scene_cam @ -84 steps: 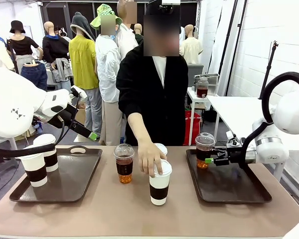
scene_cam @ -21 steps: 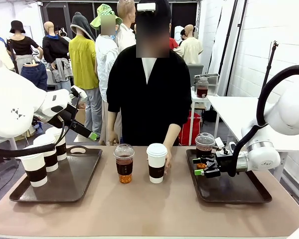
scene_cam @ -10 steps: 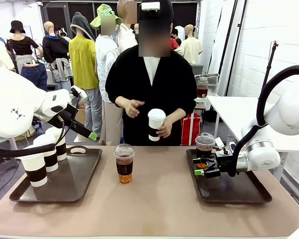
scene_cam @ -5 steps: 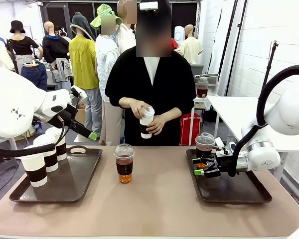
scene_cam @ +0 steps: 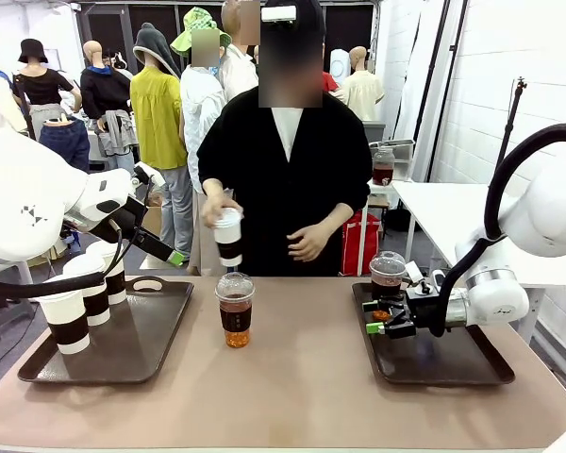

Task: Distribute the coffee onto the tray.
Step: Pick up another iced Americano from the middle of the table and place it on the right Handle tray.

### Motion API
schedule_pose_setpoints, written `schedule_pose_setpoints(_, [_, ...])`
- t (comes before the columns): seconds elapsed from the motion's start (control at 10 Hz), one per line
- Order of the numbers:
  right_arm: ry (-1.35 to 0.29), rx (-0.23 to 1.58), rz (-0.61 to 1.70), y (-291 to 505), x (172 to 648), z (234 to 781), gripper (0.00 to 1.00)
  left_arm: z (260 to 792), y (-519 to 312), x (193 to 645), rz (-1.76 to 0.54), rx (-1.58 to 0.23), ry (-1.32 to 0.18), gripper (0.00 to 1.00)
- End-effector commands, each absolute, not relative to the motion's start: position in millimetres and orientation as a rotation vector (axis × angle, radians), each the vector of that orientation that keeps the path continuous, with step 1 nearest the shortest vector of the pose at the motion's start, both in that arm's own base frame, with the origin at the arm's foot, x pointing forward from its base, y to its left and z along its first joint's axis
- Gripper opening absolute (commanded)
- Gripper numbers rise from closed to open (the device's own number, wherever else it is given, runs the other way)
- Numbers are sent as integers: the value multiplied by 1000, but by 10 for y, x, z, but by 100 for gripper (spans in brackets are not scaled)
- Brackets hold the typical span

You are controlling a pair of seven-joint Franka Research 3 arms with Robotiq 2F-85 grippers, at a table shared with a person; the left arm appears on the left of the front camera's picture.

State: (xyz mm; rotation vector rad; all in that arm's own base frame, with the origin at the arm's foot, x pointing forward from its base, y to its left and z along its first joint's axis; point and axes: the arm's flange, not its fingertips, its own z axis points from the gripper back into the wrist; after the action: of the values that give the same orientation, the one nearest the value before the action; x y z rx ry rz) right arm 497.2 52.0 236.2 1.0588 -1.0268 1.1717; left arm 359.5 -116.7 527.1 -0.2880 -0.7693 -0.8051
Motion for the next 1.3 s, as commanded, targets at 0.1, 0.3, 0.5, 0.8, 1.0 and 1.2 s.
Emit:
schedule_pose_setpoints(0.1, [-1035, 1076, 1153, 776, 4739, 2395, 100, 5262, -1154, 3598, -804, -295, -764, 100])
schedule_pose_setpoints(0.3, [-1041, 1071, 1135, 960, 4639, 2399, 100, 5262, -1154, 3598, -804, -295, -764, 100])
schedule_pose_setpoints(0.5, [-1049, 1063, 1128, 1151, 4554, 2397, 100, 5262, -1154, 3598, -804, -295, -764, 100])
schedule_pose_setpoints(0.8, [-1049, 1073, 1146, 1437, 4507, 2361, 100, 5262, -1154, 3598, -804, -295, -764, 100])
schedule_pose_setpoints(1.0, [-1043, 1090, 1159, 1654, 4597, 2323, 100, 5262, -1154, 3598, -804, -295, -764, 100])
schedule_pose_setpoints(1.2, [-1030, 1096, 1189, 1905, 4699, 2283, 100, 5262, -1154, 3598, -804, -295, -764, 100])
